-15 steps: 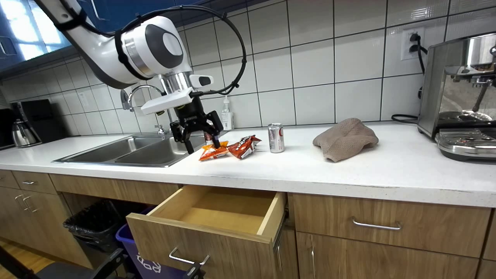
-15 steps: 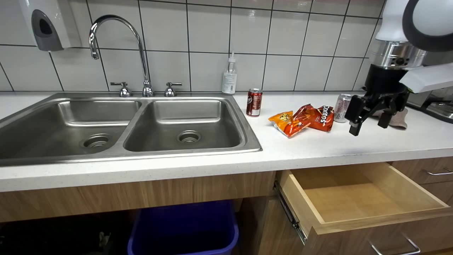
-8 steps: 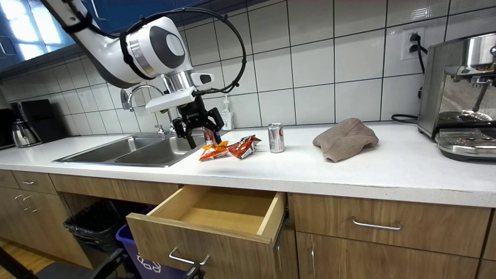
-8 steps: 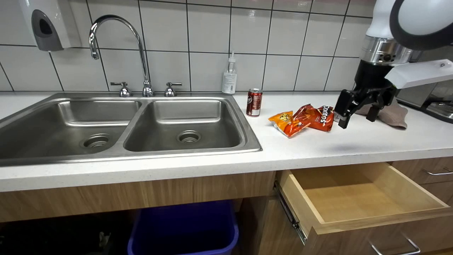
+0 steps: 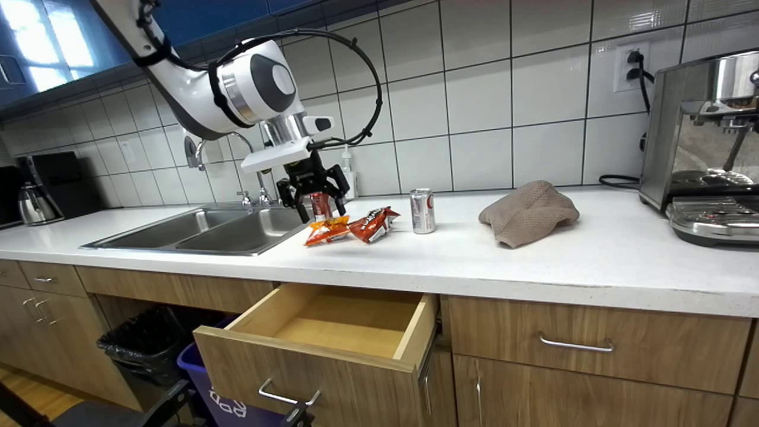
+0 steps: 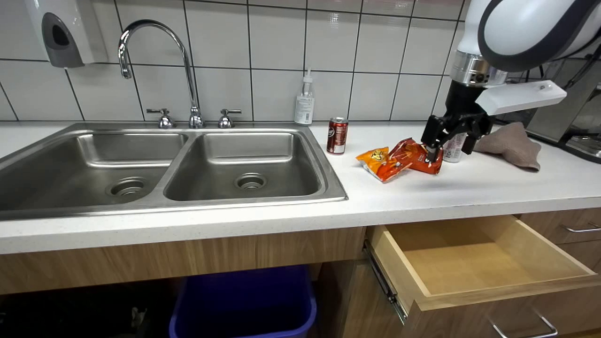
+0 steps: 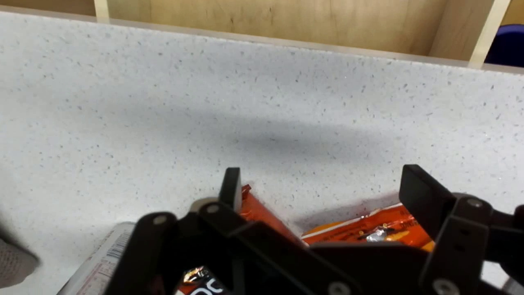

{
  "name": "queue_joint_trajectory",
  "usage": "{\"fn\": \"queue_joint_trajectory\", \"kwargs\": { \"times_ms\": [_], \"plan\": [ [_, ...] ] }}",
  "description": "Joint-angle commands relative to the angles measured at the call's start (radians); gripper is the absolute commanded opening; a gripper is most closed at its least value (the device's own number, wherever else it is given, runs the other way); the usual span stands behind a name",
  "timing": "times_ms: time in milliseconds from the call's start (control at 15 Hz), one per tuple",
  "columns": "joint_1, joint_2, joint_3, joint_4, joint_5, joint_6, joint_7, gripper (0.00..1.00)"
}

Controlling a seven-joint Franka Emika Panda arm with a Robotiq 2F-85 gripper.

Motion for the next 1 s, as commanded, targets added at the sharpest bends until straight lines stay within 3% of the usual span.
{"fn": "queue_joint_trajectory", "kwargs": {
  "times_ms": [0,933],
  "plan": [
    [0.014,0.074,0.007,0.095,-0.017,-0.008,0.026,1.0],
    [0.063,0.311,0.004,0.382,0.014,-0.02,0.013,1.0]
  ]
}}
